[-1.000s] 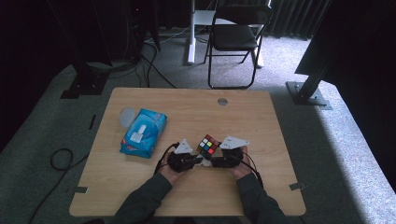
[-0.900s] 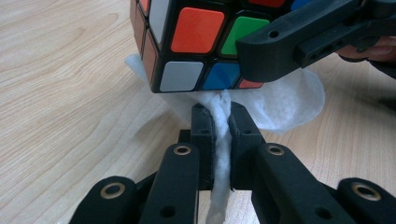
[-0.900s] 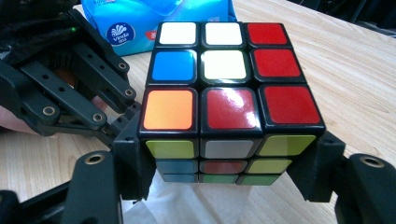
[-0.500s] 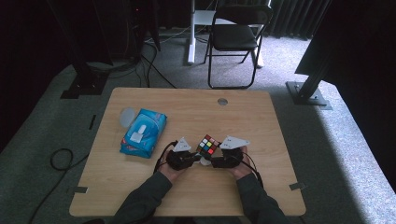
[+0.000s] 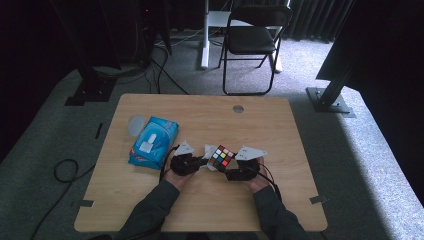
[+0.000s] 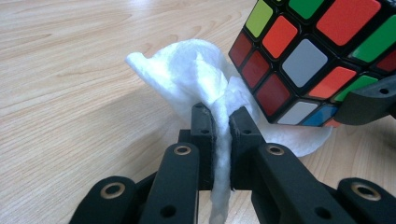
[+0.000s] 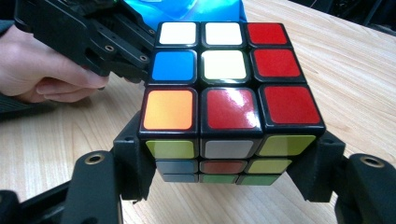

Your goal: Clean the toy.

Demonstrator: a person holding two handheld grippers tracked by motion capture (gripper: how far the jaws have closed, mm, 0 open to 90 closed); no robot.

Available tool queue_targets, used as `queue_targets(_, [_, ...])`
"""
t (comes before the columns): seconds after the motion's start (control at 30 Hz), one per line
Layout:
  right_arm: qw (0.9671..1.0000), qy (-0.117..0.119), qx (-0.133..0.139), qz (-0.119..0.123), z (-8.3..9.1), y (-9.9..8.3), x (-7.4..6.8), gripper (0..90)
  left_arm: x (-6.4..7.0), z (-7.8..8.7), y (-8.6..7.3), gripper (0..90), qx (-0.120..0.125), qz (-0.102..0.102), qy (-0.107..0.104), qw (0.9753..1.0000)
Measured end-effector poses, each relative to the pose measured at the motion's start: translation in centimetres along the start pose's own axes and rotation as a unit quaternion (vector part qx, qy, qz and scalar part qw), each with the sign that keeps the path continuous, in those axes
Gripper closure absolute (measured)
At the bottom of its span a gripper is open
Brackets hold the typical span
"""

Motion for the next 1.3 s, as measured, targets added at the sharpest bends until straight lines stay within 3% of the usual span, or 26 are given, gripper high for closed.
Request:
queue_targets(0.23, [1.0000, 0.007, 0.002, -0.003, 0.0, 0.0, 0.0, 34.1, 0.5, -0.6, -0.4, 83.0, -0.005, 0.001, -0.024, 0.9997])
queue_targets(0.77, [1.0000, 0.000, 0.004, -0.006, 0.1, 0.0, 0.2, 34.1, 2.1, -1.3, -0.9, 83.0, -0.021, -0.016, -0.048, 0.9985])
queue_targets(0.8, [1.0000, -0.001, 0.003, -0.006, 0.1, 0.0, 0.2, 34.2, 2.5, -1.4, -1.0, 83.0, -0.024, -0.026, -0.045, 0.9984])
queue_targets(1.1, [0.9998, -0.014, -0.002, -0.011, 0.1, -0.2, 0.6, 34.2, 3.7, -1.1, -1.6, 83.0, -0.038, -0.047, -0.052, 0.9968])
queue_targets(1.3, [0.9995, -0.027, -0.008, -0.015, 0.1, -0.4, 0.9, 34.2, 3.0, 0.1, -2.0, 83.0, -0.041, -0.047, -0.034, 0.9975])
Point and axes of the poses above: each handheld gripper's, and its own axes: z roughly backward along the jaws, y roughly out of its top, x roughly to its right, the point moved 3 cm from there along -z, roughly forward along the jaws, and after that the axes turned 5 degrees about z, right-handed, at the moved point
